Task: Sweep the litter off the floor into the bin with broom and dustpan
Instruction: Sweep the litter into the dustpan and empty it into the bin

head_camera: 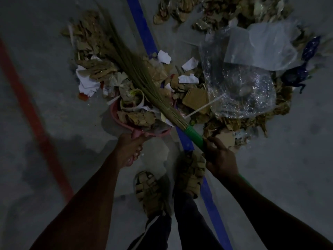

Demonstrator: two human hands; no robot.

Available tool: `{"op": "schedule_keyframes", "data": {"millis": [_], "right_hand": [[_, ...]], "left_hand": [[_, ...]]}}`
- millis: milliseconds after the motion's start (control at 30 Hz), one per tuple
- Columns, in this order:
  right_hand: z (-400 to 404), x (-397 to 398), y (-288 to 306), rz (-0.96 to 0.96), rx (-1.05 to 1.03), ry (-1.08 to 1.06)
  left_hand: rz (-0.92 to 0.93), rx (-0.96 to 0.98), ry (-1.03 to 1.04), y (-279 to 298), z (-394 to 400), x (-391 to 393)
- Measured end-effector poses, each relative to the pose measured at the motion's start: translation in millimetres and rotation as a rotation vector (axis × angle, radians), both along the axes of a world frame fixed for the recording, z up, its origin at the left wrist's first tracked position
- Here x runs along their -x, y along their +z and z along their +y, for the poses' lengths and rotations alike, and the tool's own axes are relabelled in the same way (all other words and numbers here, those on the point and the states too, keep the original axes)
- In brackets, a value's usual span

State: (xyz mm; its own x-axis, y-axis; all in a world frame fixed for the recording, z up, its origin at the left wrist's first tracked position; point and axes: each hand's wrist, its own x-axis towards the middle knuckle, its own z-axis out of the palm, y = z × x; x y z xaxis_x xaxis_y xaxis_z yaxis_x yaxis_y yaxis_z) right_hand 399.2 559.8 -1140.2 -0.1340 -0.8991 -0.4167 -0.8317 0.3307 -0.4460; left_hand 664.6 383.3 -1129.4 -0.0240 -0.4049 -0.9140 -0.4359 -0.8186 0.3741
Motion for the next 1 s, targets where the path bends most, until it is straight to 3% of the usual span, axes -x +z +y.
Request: {"op": "schedule_keyframes", "data": {"millis": [300, 533, 767, 1000], "right_hand": [[-7.0, -3.0, 103.5, 0.035, 0.067, -0.129], [-12.4, -25.7, 255.1, -0.005, 0.070, -0.111], [-0.2, -59.6, 433.5, 0.030, 0.076, -0.006], [20.3, -87.6, 566.1, 0.031, 0.170, 0.067]], "left_hand": [[0.002, 0.071, 0.002, 97.1, -5.5, 2.3], [-0.075, 0.056, -0.061, 247.6, -1.7, -24.1], [-0.034, 0.138, -0.032, 419.4, 35.3, -72.2], [0.052, 0.234, 0.077, 552.1, 85.2, -107.5]]}}
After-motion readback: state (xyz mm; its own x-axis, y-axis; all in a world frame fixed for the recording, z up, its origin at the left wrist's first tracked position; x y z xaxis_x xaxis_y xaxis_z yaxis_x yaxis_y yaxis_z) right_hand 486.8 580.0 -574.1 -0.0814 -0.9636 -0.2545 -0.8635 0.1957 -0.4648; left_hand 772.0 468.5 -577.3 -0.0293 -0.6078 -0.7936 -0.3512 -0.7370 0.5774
